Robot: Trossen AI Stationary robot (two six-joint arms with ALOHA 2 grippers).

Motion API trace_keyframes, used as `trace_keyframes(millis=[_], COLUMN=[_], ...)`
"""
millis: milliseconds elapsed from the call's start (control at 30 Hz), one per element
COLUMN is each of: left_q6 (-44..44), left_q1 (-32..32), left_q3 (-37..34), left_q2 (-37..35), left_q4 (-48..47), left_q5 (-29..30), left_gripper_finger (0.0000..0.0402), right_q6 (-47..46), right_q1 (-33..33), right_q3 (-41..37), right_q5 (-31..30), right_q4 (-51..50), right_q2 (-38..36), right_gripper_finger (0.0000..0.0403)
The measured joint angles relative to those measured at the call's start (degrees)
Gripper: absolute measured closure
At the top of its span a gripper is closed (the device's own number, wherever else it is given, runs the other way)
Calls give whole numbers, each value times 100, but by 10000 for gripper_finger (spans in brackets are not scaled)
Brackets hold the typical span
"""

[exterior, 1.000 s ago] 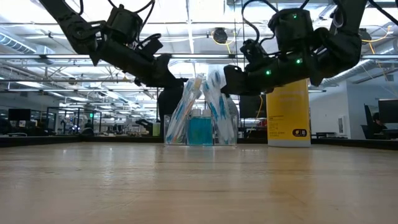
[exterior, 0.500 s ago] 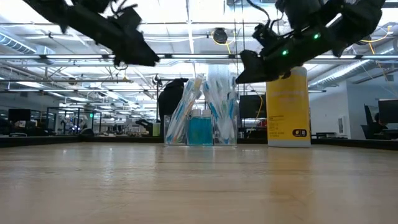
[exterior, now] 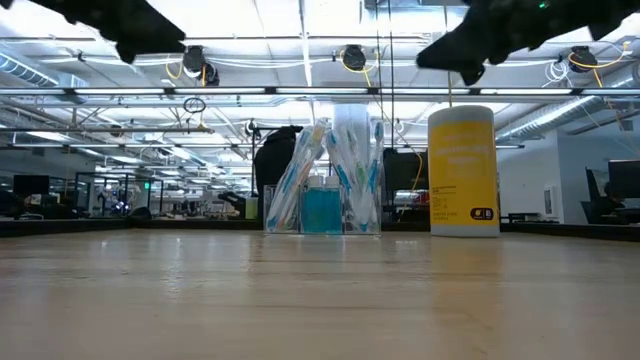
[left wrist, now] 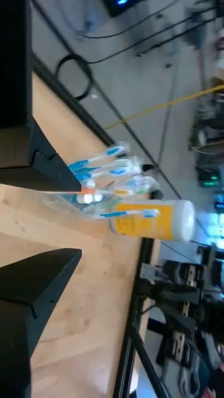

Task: Pick & Place toothbrushing station
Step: Return to Home Position

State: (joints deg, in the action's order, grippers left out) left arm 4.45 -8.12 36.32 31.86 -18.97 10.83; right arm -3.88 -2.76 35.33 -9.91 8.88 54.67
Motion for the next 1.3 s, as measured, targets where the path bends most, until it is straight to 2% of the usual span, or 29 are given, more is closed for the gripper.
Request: trace_keyframes(millis=[200,367,533,667,767,933,1067,1167,1300], left_q6=[-468,-616,-1078,-1171,-1284,-1561,-1600,-1663,-1699], left_q1=[192,342,414,455,477,490,490,490,490], left_q3=[-216,-845,-1411,-1693,-1828,-1847,-1970,-2152,-2685], left_q2=[-809,-1625,-2442,-2988,-3151,-3157,-3150,-3155,-3150], left_q4=[-98,89,478,542,574,493,574,823,1693], left_q5=[-52,-84,-83,-113,-537,-1340,-1435,-1363,-1377], left_gripper_finger=[236,236,236,236,236,236,236,236,236], right_q6=[302,327,262,260,260,164,159,158,173], right_q1=[0,2,2,4,4,4,2,2,4], right_q3=[-94,-766,-1565,-2142,-2468,-2839,-2887,-2881,-2883], right_q5=[140,581,608,1130,1467,1477,1753,1746,1756], right_q4=[-693,-630,-514,-221,-221,-249,-364,-606,-718], right_q2=[-1073,-1980,-2948,-3814,-4474,-5462,-5417,-5396,-5422], right_gripper_finger=[397,397,400,401,402,402,402,402,401])
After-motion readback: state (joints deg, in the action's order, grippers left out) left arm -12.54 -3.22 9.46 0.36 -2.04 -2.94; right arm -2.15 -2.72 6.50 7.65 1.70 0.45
